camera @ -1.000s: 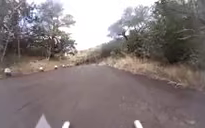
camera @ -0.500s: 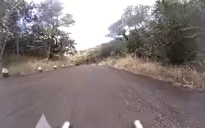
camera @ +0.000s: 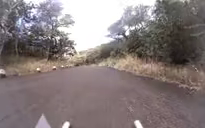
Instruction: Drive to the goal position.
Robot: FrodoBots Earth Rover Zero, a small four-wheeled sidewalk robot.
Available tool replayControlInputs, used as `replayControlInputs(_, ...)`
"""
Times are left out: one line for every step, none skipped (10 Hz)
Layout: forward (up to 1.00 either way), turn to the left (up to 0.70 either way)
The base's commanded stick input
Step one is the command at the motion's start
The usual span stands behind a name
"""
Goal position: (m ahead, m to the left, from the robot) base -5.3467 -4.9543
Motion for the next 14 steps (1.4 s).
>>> replayControlInputs(0.5, 0.0)
replayControlInputs(0.5, 0.0)
replayControlInputs(0.5, 0.0)
replayControlInputs(0.5, 0.0)
replayControlInputs(0.5, 0.0)
replayControlInputs(0.5, 0.0)
replayControlInputs(0.5, 0.0)
replayControlInputs(0.5, 0.0)
replayControlInputs(0.5, 0.0)
replayControlInputs(0.5, 0.0)
replayControlInputs(0.5, 0.0)
replayControlInputs(0.5, 0.0)
replayControlInputs(0.5, 0.0)
replayControlInputs(0.5, 0.0)
